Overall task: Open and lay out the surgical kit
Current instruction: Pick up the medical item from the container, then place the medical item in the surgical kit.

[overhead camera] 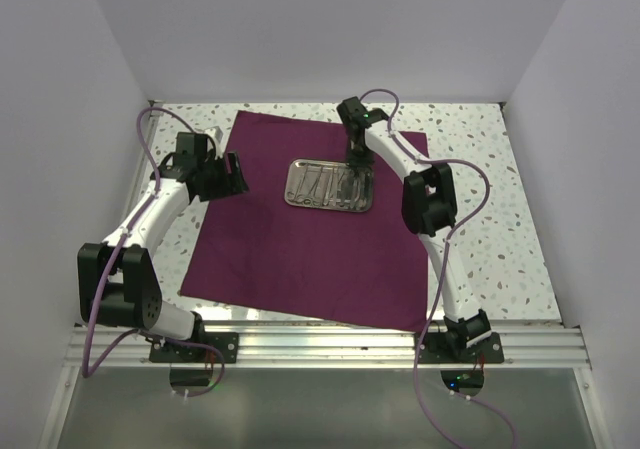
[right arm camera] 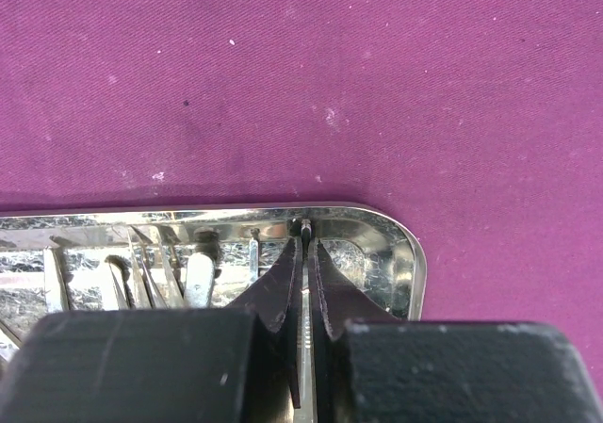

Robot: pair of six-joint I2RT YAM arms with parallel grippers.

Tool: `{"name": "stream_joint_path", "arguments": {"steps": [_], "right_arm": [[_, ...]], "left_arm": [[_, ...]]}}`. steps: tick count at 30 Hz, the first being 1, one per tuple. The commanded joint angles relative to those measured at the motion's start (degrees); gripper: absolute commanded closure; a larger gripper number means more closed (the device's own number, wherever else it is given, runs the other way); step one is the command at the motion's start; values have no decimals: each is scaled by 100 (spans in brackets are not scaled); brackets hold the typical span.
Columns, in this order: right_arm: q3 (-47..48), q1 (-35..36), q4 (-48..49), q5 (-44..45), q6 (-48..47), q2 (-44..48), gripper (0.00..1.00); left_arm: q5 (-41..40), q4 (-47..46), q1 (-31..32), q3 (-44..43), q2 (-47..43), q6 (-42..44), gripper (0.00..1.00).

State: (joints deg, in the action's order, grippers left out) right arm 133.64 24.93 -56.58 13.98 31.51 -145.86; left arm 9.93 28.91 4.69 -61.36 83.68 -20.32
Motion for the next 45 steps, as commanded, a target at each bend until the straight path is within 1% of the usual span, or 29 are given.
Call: {"name": "stream_joint_path", "arguments": {"steps": [1,5,9,13,14,15,16,17,18,20,21,22,23,24,26,27,30,31,33,34,35,37,41,45], "right_arm": [[-190,-14,-55,-264,-66,-137,100],[-154,-14,-73,-299,-101,426,100],[-549,-6,-12,-290,-66,1207,100],[-1813,12,269,-343,31,2157,100],[-2068,30,340,-360,83,2576,100],[-2566,38,462,-404,110,2763,100],[-2806,56,507,-413,136,2982,100],[-3044,100,542,-431,206,3159,100],[-3559,126,621,-457,233,3543,100],[-4142,240,718,-475,320,3888,100],[-4467,293,857,-466,365,4264,100],[-5149,363,955,-492,408,4416,100],[-5495,512,1051,-510,531,4591,100],[-6125,609,1261,-571,610,4724,100],[-6656,941,1456,-572,838,5040,100],[-7093,1066,1648,-554,918,5120,100],[-7615,1225,2009,-703,1094,5235,100],[-7616,1234,1993,-695,1094,5156,86],[-7573,1225,1853,-668,1086,5103,51],[-7546,1225,1765,-581,1103,5120,28],[-7537,1234,1695,-546,1182,5251,23],[-7546,1242,1536,-440,1235,5471,19],[-7423,1234,1123,-98,1165,6025,19],[-7160,1234,606,113,1024,6491,19]], "left_arm": [[-44,27,41,-306,34,63,27],[-53,-25,50,-438,87,72,26],[-53,-17,102,-718,245,63,26],[-70,-17,243,-938,403,28,26],[-97,-34,269,-965,421,19,26],[-106,-43,348,-1009,473,2,26],[-123,-43,383,-1035,491,-16,26],[-141,-43,419,-1062,518,-25,26],[-158,-43,497,-1097,561,-51,26],[-211,-113,585,-1115,632,-69,26],[-229,-139,682,-1115,658,-95,26],[-237,-174,717,-1115,693,-113,26],[-238,-236,752,-1123,781,-130,26],[-246,-262,822,-1176,842,-183,26],[-281,-298,911,-1255,965,-218,26],[-308,-289,1015,-1403,1114,-227,26],[-431,-298,1226,-1728,1422,-227,26],[-448,-298,1271,-1808,1510,-227,26],[-518,-298,1411,-2045,1747,-245,27],[-545,-298,1456,-2125,1827,-253,28],[-623,-289,1499,-2195,1967,-262,28],[-703,-307,1631,-2397,2099,-289,30],[-957,-351,1912,-2757,2546,-280,33],[-1300,-245,2246,-3459,3066,-219,38]]}}
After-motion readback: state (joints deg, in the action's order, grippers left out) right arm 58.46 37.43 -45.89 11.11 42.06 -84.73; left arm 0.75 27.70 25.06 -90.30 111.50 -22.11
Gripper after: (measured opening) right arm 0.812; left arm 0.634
